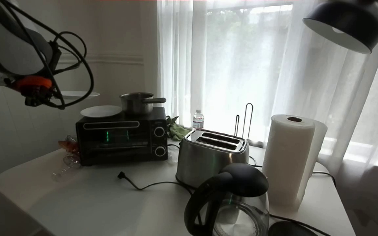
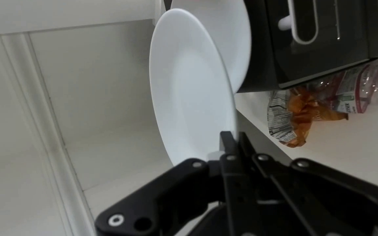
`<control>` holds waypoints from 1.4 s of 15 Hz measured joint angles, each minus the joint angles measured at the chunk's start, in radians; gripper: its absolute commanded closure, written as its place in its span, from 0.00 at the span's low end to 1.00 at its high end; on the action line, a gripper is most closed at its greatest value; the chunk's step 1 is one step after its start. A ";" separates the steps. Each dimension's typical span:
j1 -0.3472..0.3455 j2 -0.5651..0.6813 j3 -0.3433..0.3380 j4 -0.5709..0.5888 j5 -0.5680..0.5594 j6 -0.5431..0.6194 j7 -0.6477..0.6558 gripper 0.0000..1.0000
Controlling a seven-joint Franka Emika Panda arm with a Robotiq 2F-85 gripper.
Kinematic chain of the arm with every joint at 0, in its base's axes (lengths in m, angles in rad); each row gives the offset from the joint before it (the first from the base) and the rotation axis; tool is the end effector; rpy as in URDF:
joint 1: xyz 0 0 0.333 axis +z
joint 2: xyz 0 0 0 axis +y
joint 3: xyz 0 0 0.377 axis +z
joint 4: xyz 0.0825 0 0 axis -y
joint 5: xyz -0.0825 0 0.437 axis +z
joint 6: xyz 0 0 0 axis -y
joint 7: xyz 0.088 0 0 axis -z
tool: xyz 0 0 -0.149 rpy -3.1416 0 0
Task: Put the white plate on the oven
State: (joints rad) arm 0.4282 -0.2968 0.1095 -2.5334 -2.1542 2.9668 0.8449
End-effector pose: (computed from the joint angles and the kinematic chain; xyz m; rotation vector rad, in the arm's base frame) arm 0.3783 0.2839 0.3838 1.4885 1.8509 1.1212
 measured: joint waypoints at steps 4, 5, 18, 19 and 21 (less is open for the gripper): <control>-0.002 0.091 -0.005 0.040 -0.029 -0.002 -0.057 0.99; -0.003 0.111 -0.007 0.051 -0.035 -0.003 -0.068 0.99; -0.006 0.187 -0.067 0.108 -0.219 -0.063 0.083 0.99; -0.005 0.194 -0.068 0.113 -0.242 -0.063 0.112 0.99; -0.004 0.213 -0.068 0.126 -0.283 -0.063 0.166 0.99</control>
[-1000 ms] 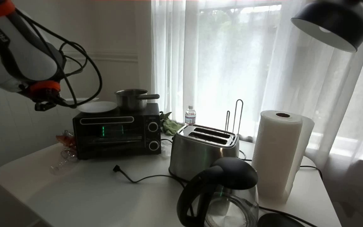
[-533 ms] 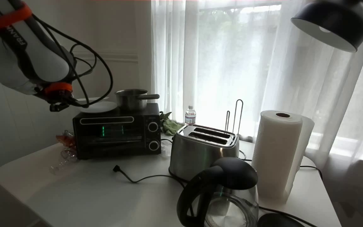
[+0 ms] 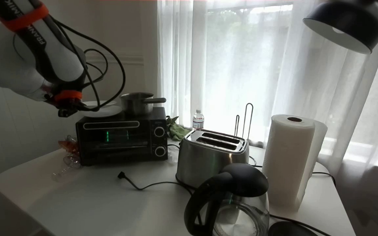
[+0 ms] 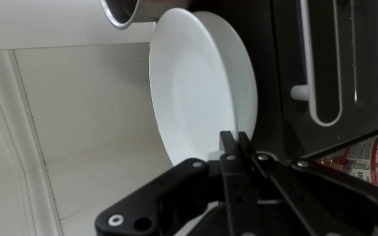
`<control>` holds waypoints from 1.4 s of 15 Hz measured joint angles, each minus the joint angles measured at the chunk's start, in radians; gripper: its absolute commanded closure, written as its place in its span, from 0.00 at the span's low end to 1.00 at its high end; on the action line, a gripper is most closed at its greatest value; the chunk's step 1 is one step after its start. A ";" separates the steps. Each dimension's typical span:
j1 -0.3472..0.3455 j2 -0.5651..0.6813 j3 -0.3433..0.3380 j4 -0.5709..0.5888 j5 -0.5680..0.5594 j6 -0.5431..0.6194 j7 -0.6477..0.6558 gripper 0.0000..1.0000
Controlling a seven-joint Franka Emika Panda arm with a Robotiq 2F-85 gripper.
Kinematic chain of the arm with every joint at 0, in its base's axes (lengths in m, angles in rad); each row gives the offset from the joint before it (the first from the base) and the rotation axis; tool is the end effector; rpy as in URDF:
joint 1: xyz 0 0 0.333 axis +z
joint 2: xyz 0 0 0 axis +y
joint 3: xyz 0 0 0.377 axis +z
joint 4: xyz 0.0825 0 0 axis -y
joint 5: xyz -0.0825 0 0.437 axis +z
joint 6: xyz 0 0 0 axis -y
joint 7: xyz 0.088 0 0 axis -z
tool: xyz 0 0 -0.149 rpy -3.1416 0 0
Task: Put the white plate on the oven
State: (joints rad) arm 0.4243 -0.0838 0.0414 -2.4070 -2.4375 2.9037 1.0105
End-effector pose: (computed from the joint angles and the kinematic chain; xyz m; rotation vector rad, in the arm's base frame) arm 0.4506 0.2629 0.3358 1.4327 1.8518 1.0447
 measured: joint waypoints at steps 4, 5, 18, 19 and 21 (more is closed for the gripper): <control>0.000 0.047 -0.001 0.032 -0.066 0.000 0.087 0.99; 0.000 0.058 -0.001 0.040 -0.072 0.000 0.100 0.99; -0.020 0.130 -0.007 0.112 -0.068 0.045 0.101 0.99; -0.024 0.131 -0.008 0.112 -0.068 0.046 0.101 0.91; -0.028 0.131 -0.008 0.113 -0.068 0.047 0.101 0.72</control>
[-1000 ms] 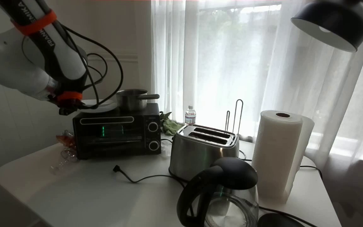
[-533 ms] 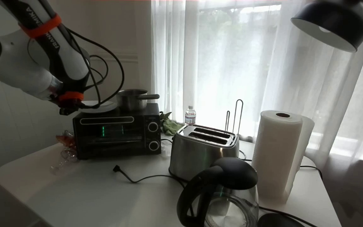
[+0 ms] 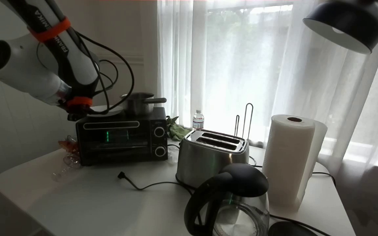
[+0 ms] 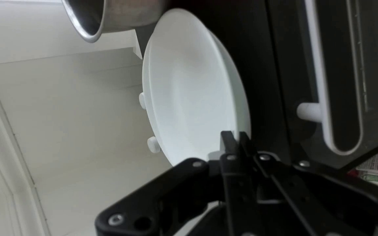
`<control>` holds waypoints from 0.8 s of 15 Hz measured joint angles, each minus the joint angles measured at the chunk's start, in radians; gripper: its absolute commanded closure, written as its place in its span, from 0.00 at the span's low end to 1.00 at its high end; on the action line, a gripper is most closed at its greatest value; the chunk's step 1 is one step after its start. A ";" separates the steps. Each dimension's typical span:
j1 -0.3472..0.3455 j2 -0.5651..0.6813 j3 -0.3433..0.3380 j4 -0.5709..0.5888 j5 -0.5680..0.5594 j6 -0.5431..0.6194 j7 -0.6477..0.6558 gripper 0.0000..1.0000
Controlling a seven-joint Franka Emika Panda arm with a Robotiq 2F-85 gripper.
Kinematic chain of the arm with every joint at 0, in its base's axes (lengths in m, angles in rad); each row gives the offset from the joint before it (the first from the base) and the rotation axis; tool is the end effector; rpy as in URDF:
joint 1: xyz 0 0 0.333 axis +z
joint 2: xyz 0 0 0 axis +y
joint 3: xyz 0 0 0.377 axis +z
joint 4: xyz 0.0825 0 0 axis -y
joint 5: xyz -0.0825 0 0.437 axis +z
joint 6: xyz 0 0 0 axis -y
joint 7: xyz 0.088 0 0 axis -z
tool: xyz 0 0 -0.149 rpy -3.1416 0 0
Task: Put the white plate on the oven
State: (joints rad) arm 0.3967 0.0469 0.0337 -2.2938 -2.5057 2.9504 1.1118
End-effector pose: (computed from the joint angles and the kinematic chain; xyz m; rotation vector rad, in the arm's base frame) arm 0.4907 0.2632 0.3138 1.5197 1.8640 1.0375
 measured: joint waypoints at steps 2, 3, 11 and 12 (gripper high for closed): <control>-0.001 0.000 0.000 0.002 0.000 0.000 0.000 0.60; -0.001 0.000 0.000 0.004 0.000 0.000 0.000 0.55; -0.001 0.000 0.002 0.026 0.000 0.010 0.000 0.59; -0.001 0.000 0.002 0.029 0.000 0.015 -0.002 0.59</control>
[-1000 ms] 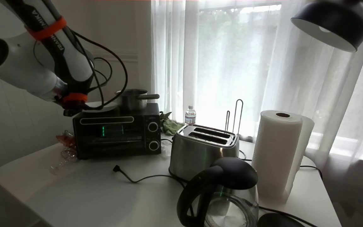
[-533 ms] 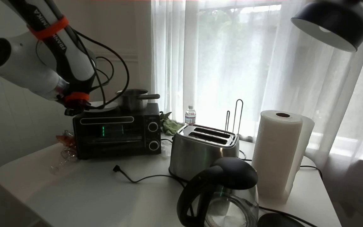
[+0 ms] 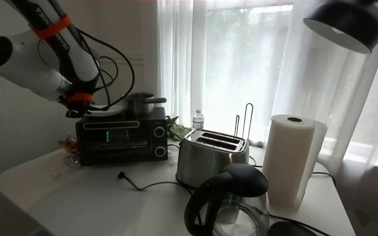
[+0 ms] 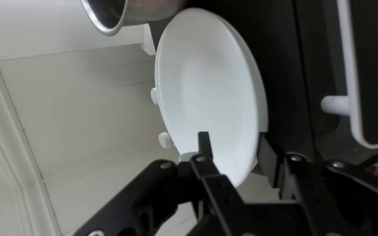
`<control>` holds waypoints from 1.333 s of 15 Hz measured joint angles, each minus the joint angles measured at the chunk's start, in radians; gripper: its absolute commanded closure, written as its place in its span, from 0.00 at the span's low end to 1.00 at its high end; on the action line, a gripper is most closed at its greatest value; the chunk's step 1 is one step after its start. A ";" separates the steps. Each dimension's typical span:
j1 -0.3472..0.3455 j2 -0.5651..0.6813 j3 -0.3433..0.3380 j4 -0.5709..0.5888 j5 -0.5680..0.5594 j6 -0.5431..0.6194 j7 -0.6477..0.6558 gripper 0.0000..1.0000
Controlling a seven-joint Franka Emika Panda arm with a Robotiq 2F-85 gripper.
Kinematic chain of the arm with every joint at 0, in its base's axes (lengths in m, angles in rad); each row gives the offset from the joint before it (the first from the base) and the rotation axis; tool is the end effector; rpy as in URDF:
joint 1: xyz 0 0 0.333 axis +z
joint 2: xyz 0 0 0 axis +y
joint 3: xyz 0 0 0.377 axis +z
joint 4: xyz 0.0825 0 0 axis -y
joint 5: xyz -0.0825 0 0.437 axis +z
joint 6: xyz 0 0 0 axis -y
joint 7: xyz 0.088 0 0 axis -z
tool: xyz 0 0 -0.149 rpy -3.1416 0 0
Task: Put the white plate on the oven
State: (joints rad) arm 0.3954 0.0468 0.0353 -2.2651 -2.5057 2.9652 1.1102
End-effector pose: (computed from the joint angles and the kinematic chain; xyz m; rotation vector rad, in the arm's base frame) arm 0.4983 0.2685 0.3263 1.5098 1.8593 1.0608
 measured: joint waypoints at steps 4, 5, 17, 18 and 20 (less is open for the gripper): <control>0.000 -0.003 0.000 0.013 0.000 0.028 -0.009 0.48; 0.000 -0.003 0.000 0.017 0.000 0.037 -0.011 0.48; -0.013 -0.063 -0.043 0.030 0.069 0.324 -0.039 0.00; -0.026 -0.085 -0.055 0.028 0.078 0.387 -0.042 0.00; -0.076 -0.133 -0.064 0.017 0.050 0.503 -0.002 0.00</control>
State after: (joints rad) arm 0.3197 -0.0857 -0.0284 -2.2479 -2.4552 3.4683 1.1078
